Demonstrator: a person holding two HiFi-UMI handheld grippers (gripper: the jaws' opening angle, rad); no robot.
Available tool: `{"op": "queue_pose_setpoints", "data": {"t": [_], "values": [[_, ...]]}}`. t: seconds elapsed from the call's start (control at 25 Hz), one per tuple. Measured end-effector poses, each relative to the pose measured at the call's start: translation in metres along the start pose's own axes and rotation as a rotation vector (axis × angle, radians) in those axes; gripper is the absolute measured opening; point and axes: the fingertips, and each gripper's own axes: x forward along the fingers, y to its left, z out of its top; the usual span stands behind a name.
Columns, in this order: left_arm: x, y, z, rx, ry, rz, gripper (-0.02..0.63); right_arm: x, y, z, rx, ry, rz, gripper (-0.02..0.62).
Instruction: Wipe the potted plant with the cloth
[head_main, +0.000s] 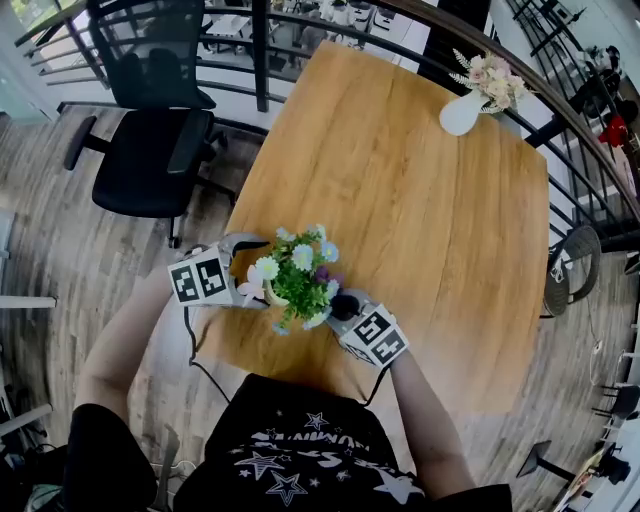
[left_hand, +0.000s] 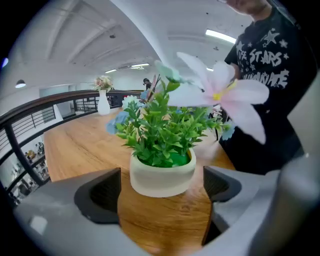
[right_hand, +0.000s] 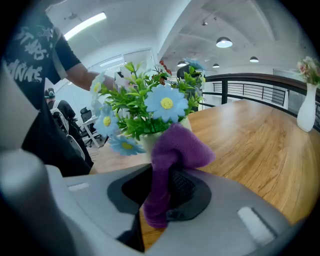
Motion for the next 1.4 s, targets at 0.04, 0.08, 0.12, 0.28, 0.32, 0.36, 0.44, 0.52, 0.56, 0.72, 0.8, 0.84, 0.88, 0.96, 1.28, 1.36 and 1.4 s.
{"op": "queue_pose_setpoints", "data": {"t": [0.04, 0.08, 0.12, 0.28, 0.32, 0.36, 0.44, 0.52, 0.56, 0.72, 0.8, 0.84, 0.88, 0.96, 1.28, 1.36, 1.4], "values": [[0.004, 0.001, 0.001, 0.019, 0.002, -0.007, 0.523, 0.000, 0.000, 0.000, 0.001, 0.001, 0.002, 0.084], [0.008, 0.002, 0.003, 0.040, 0.003, -0.018, 0.523, 0.000, 0.000, 0.000, 0.001, 0.002, 0.005, 0.084], [0.011, 0.002, 0.005, 0.064, 0.005, -0.034, 0.523, 0.000, 0.000, 0.000, 0.000, 0.004, 0.008, 0.084], [0.025, 0.000, 0.006, 0.120, 0.028, -0.080, 0.505, 0.001, -0.001, -0.003, -0.011, 0.012, 0.014, 0.084], [0.027, 0.000, 0.006, 0.114, 0.029, -0.081, 0.505, 0.001, -0.002, -0.003, -0.010, 0.010, 0.014, 0.084], [0.028, 0.001, 0.006, 0.113, 0.027, -0.080, 0.503, 0.001, -0.002, -0.002, -0.007, 0.005, 0.014, 0.084], [0.027, 0.002, 0.010, 0.122, 0.019, -0.072, 0.502, 0.002, -0.004, -0.001, 0.000, -0.002, 0.010, 0.084], [0.027, 0.002, 0.012, 0.115, 0.007, -0.049, 0.502, 0.002, -0.005, -0.001, 0.006, -0.006, -0.001, 0.084], [0.028, 0.002, 0.013, 0.102, -0.002, -0.033, 0.502, 0.002, -0.006, -0.001, 0.010, -0.009, -0.008, 0.084], [0.031, 0.003, 0.018, 0.033, -0.056, 0.058, 0.502, -0.003, -0.012, -0.001, 0.031, -0.027, -0.037, 0.084], [0.032, 0.004, 0.019, -0.002, -0.082, 0.107, 0.502, -0.005, -0.011, -0.002, 0.031, -0.029, -0.034, 0.083], [0.032, 0.005, 0.019, -0.019, -0.092, 0.131, 0.501, -0.005, -0.010, -0.003, 0.027, -0.028, -0.030, 0.083], [0.032, 0.006, 0.018, -0.034, -0.099, 0.154, 0.502, -0.005, -0.008, -0.004, 0.024, -0.026, -0.029, 0.083], [0.032, 0.005, 0.018, -0.063, -0.107, 0.195, 0.501, -0.005, -0.005, -0.005, 0.026, -0.031, -0.034, 0.083], [0.038, 0.001, 0.023, -0.214, -0.142, 0.382, 0.502, -0.011, 0.002, -0.010, 0.094, -0.066, -0.047, 0.083], [0.040, 0.001, 0.025, -0.256, -0.154, 0.433, 0.502, -0.013, 0.003, -0.011, 0.105, -0.071, -0.049, 0.083], [0.041, 0.000, 0.026, -0.278, -0.160, 0.458, 0.502, -0.013, 0.003, -0.012, 0.112, -0.075, -0.050, 0.083]]}}
